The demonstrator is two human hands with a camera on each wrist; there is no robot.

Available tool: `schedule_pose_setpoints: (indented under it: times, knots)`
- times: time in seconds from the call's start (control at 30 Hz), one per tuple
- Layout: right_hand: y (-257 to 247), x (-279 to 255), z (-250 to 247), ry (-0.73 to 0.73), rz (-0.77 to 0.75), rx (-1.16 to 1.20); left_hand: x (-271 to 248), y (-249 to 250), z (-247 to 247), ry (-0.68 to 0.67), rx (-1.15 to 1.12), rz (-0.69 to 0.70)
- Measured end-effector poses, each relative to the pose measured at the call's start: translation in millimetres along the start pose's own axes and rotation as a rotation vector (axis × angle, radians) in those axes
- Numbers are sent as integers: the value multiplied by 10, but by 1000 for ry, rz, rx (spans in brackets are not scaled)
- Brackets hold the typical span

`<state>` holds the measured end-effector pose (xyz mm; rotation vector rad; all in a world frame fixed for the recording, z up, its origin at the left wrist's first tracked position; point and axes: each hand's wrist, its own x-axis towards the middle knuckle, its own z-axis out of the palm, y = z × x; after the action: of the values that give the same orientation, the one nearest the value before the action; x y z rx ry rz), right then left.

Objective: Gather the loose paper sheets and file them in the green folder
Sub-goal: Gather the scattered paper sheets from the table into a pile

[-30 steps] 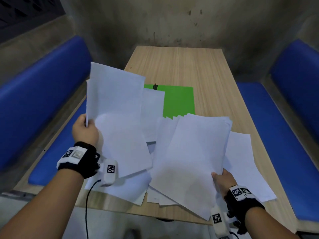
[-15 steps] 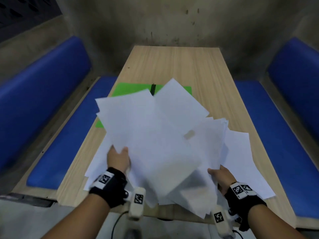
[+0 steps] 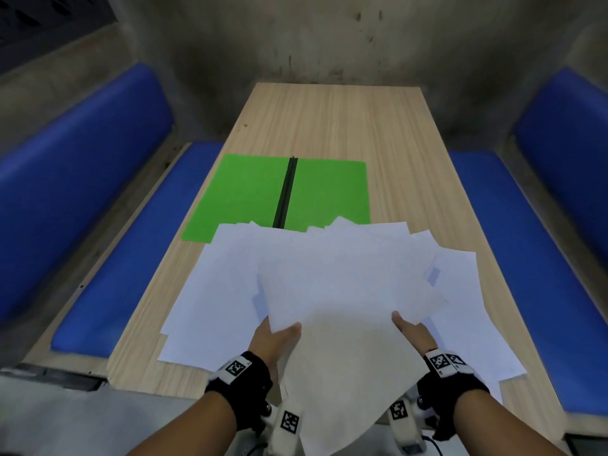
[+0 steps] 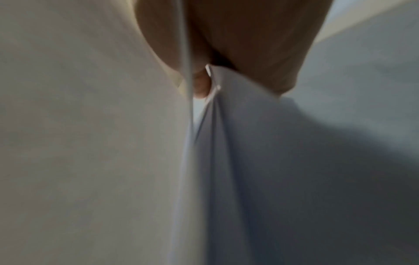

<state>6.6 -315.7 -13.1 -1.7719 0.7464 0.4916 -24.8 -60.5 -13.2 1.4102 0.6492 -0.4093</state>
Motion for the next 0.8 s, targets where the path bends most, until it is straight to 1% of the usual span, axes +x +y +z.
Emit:
schedule_pose_setpoints:
  times: [0.07,0.13,0.2,0.27,0.33,0.37,0.4,0.43,0.5,0.53,0.57,0.6,0.63,0.67,0.73,0.8]
  knots:
    - [15,22,-1,31,-34,-9,-48,-53,-42,-72,-86,-82]
    - [-6,10,6,50,-61,-8,-145,-82,-78,-139,-109,-144]
    - [1,34,-14,57,-38,51,-240,-79,-118,-246,-84,-174]
    - [-44,-48,-26,66,-4,76,-290,-47,-169,-304,-84,-185]
    - [-62,-82,-26,84,5,129,-279,-16,-245,-285,-78,-184]
    - [-65,-87,-23,83,37,168,-257,1,-295,-235,-54,-171]
    - [-37,-69,-28,73,53,243,-230,23,-349,-176,-24,-138]
    - [-11,-47,-44,58,63,310,-188,46,-404,-92,39,-77]
    - [4,-33,-89,50,61,434,-119,154,-522,78,256,117]
    - [4,-28,-127,42,58,461,-116,242,-570,139,374,199]
    - [-21,-43,-165,45,38,471,-120,341,-611,200,445,264]
    - [-42,-49,-214,37,23,502,-128,441,-645,246,463,333]
    - [-60,-54,-242,21,5,521,-125,525,-674,266,448,375]
    - [-87,-70,-266,35,-2,506,-118,626,-692,250,410,419]
    - [-117,-57,-296,63,-44,424,-102,791,-696,157,313,490]
    - [-197,-97,-307,71,-93,334,-70,905,-620,91,270,521]
